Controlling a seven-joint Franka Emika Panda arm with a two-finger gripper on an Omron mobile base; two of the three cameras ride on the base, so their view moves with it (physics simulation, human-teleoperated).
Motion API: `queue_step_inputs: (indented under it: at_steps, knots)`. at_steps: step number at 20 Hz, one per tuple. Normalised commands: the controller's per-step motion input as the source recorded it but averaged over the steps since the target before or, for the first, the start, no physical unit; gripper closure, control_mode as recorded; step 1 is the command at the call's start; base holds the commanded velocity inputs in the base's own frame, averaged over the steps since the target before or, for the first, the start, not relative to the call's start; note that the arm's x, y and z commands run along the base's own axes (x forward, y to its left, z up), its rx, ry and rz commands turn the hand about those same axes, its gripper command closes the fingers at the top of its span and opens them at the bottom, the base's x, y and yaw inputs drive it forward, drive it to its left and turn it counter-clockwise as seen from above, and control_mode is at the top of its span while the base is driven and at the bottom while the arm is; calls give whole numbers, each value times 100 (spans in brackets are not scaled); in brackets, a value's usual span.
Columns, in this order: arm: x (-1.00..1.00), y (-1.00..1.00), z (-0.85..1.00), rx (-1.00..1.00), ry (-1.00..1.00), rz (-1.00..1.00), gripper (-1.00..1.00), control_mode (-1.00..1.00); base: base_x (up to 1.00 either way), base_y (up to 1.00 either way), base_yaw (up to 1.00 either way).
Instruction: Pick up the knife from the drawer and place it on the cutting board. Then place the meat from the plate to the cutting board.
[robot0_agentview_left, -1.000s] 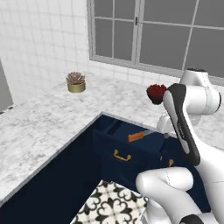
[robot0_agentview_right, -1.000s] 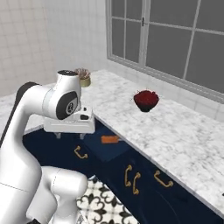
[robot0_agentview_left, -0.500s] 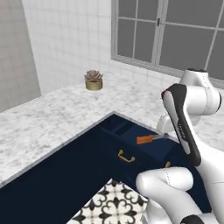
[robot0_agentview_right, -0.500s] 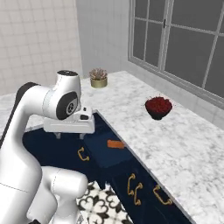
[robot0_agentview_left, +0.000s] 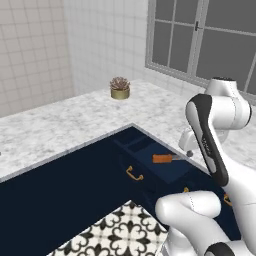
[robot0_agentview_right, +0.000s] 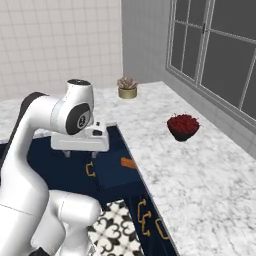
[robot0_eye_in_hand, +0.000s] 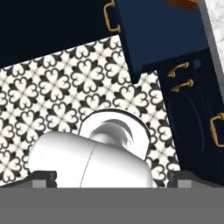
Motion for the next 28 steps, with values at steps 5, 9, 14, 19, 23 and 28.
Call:
queue_step_inputs:
  at_steps: [5, 9, 14, 19, 23, 28]
  knots:
    - [-20, 16, -1, 2, 0, 8, -100, -100, -20, 0, 6]
    - [44, 50, -1, 0, 4, 0, -100, -100, 0, 0, 0]
    - [92, 74, -44, -3, 5, -18, -100, -100, 0, 0, 0]
    - [86, 15, -75, 0, 8, -32, -100, -100, 0, 0, 0]
    - [66, -30, -45, 0, 11, -27, -100, -100, 0, 0, 0]
    - [52, -38, -19, -1, 6, -20, -100, -100, 0, 0, 0]
